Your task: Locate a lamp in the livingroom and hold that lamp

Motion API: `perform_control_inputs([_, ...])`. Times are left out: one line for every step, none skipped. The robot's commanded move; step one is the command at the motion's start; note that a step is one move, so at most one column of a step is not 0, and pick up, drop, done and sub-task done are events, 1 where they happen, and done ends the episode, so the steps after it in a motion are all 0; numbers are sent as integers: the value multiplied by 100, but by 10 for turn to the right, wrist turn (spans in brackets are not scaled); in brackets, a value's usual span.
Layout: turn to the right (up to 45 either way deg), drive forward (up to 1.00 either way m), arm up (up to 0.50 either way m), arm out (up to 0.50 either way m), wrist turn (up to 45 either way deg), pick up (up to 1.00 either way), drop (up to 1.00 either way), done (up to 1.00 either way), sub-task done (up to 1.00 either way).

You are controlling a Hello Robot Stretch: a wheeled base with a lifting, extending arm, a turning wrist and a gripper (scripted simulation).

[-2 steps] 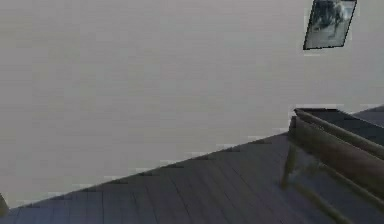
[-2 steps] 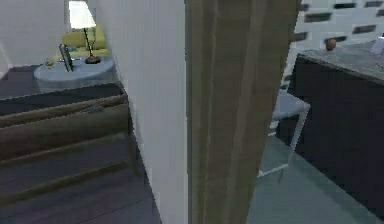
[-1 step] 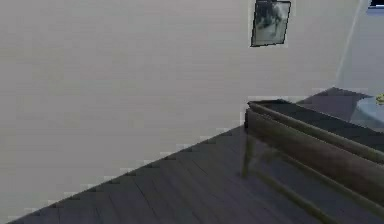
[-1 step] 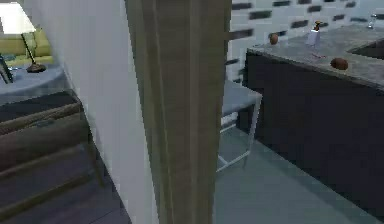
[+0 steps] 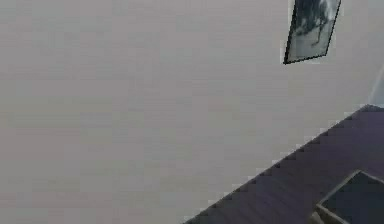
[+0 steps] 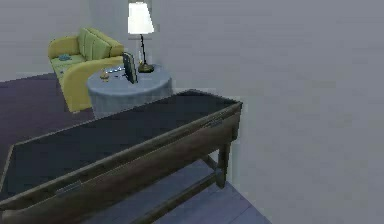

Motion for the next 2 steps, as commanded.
perform_control_inputs([0, 70, 0, 0, 0, 0, 0, 0, 0])
perform_control_inputs([450, 0, 0, 0, 0, 0, 0, 0, 0])
